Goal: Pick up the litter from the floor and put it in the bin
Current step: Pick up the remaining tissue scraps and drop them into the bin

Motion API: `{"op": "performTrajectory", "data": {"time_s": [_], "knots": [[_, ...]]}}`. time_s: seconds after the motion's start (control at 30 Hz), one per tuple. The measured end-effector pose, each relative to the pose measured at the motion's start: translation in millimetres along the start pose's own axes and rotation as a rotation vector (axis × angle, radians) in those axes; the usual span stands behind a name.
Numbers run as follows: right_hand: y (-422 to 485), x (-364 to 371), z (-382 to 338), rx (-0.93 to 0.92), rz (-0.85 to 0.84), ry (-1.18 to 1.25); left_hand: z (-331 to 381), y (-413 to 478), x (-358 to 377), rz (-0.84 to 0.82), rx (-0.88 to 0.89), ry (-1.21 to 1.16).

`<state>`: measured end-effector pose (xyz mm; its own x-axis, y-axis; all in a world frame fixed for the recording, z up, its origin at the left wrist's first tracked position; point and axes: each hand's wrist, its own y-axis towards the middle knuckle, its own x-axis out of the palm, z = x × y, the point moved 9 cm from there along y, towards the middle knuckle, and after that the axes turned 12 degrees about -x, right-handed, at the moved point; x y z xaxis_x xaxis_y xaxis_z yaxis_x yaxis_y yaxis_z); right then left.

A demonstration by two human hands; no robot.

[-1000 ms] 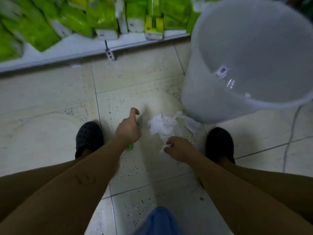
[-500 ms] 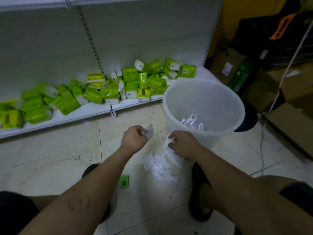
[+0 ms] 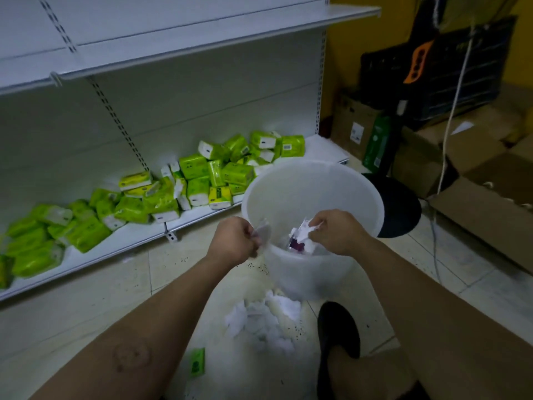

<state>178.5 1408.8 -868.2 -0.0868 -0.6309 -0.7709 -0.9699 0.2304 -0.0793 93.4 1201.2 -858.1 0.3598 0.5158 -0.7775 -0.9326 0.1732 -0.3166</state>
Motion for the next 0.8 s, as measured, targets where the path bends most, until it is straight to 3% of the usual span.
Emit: {"op": "performTrajectory", "data": {"time_s": [0.23, 0.4, 0.57, 0.8], "knots": [[16, -5, 25, 0.068, 0.093, 0.02, 51, 40, 42, 0.002, 0.066, 0.105], [19, 1, 27, 0.045, 0.011, 0.009, 71, 56, 57, 0.097, 0.122, 0.246], [15, 1, 18, 0.028, -0.033, -0.027, 59, 43, 52, 0.127, 0.155, 0.329], [-10, 17, -31, -0.075, -0.117, -0.05, 8, -1, 5, 0.138, 0.128, 0.252]]}}
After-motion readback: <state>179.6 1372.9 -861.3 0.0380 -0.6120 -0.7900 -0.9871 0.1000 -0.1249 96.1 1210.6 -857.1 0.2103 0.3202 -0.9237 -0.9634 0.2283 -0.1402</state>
